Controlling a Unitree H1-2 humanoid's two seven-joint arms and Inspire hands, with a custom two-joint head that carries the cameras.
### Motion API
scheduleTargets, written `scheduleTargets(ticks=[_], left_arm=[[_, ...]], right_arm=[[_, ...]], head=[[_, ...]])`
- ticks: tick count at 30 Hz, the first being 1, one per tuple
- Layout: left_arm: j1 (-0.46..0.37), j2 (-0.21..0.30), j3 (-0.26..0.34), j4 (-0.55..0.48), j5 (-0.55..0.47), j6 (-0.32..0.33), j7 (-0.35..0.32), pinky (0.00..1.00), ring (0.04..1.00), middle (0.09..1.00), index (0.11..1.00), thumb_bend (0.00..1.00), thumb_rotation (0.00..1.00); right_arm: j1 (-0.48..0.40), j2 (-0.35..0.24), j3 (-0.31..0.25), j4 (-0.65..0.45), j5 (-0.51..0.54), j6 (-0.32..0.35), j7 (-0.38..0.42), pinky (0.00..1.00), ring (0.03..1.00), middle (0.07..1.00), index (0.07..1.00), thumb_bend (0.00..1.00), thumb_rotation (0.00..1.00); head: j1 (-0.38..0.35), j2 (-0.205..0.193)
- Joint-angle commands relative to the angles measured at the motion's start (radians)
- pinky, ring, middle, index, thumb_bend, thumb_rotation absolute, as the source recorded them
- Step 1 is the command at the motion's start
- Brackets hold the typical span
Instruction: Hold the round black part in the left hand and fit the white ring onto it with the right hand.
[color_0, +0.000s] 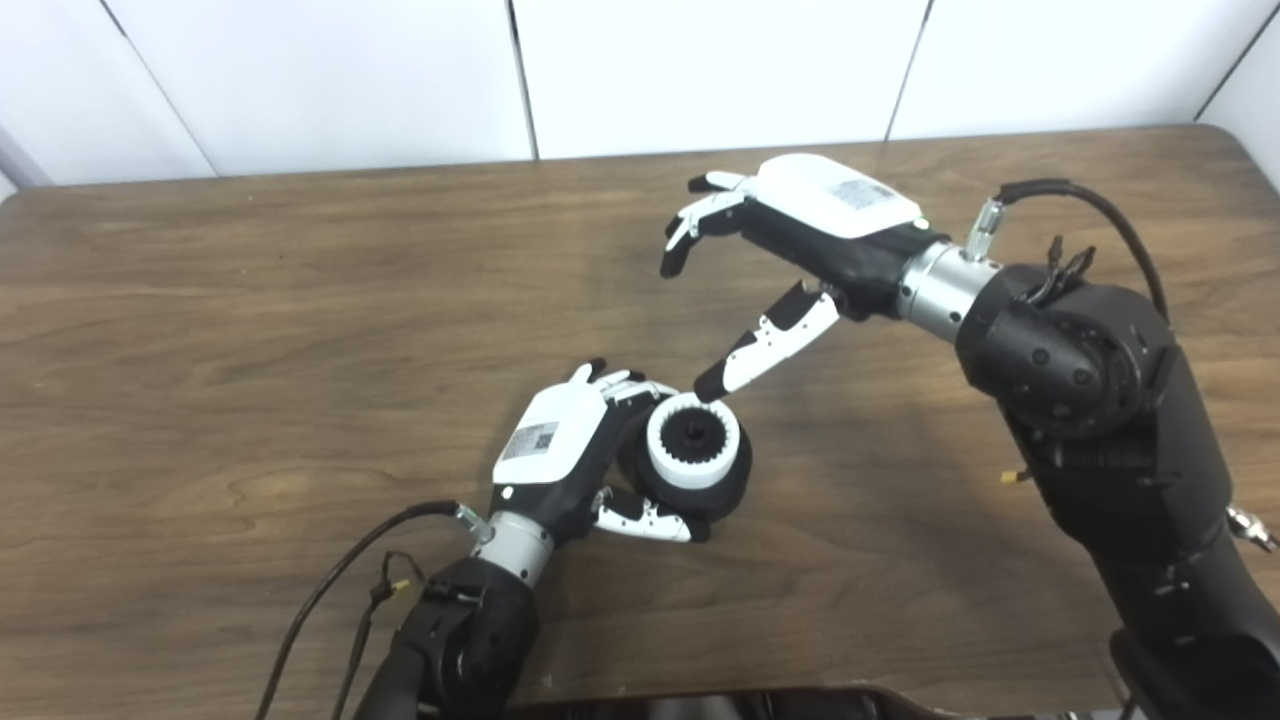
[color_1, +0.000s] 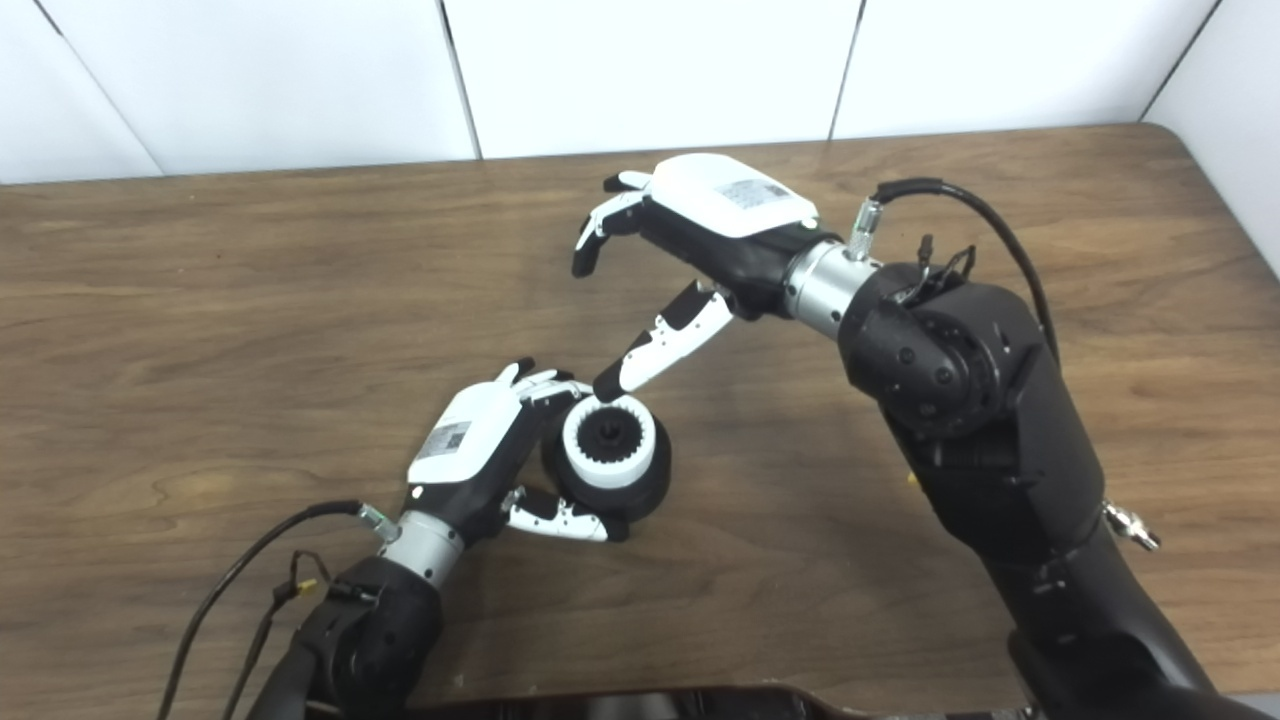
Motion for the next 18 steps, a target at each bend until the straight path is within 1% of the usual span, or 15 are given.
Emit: scheduleTargets(ticks=[1,3,6,8,13,17,18], left_arm=[[-0.014,0.021,-0.017,-0.011,0.084,0.062,-0.090,1.00,0.897,0.809,0.650,0.95,0.24],[-0.023,0.028,-0.028,-0.023,0.127,0.086,-0.140,1.00,0.912,0.842,0.737,0.99,0.28],[-0.031,0.030,-0.033,-0.040,0.159,0.106,-0.202,1.00,0.923,0.875,0.819,1.00,0.30],[-0.035,0.028,-0.031,-0.047,0.169,0.115,-0.235,1.00,0.929,0.897,0.859,1.00,0.32],[-0.039,0.023,-0.017,-0.057,0.182,0.120,-0.278,1.00,0.938,0.921,0.915,1.00,0.34],[-0.058,0.032,-0.004,-0.092,0.184,0.141,-0.369,1.00,0.978,0.960,0.973,1.00,0.36],[-0.066,0.036,-0.001,-0.106,0.196,0.152,-0.404,1.00,0.981,0.964,0.978,1.00,0.36]], right_arm=[[-0.041,-0.010,-0.020,-0.032,-0.006,0.012,-0.023,0.96,0.954,0.828,0.677,1.00,0.52],[-0.041,-0.010,-0.021,-0.033,-0.010,0.016,-0.020,0.96,0.952,0.828,0.677,1.00,0.51],[-0.042,-0.013,-0.021,-0.036,-0.008,0.026,-0.013,0.97,0.954,0.829,0.677,1.00,0.49],[-0.041,-0.015,-0.017,-0.034,-0.008,0.025,-0.017,0.98,0.952,0.828,0.680,1.00,0.50],[-0.040,-0.018,-0.012,-0.031,-0.009,0.026,-0.018,0.97,0.949,0.825,0.682,1.00,0.52],[-0.041,-0.019,-0.013,-0.027,-0.007,0.026,-0.019,0.96,0.949,0.822,0.683,1.00,0.51],[-0.040,-0.018,-0.014,-0.025,-0.007,0.028,-0.020,0.96,0.949,0.822,0.683,1.00,0.51]], head=[[0.000,0.001],[-0.001,0.002],[-0.002,0.003],[-0.004,0.002],[-0.002,0.002],[0.005,-0.003],[0.005,-0.005]])
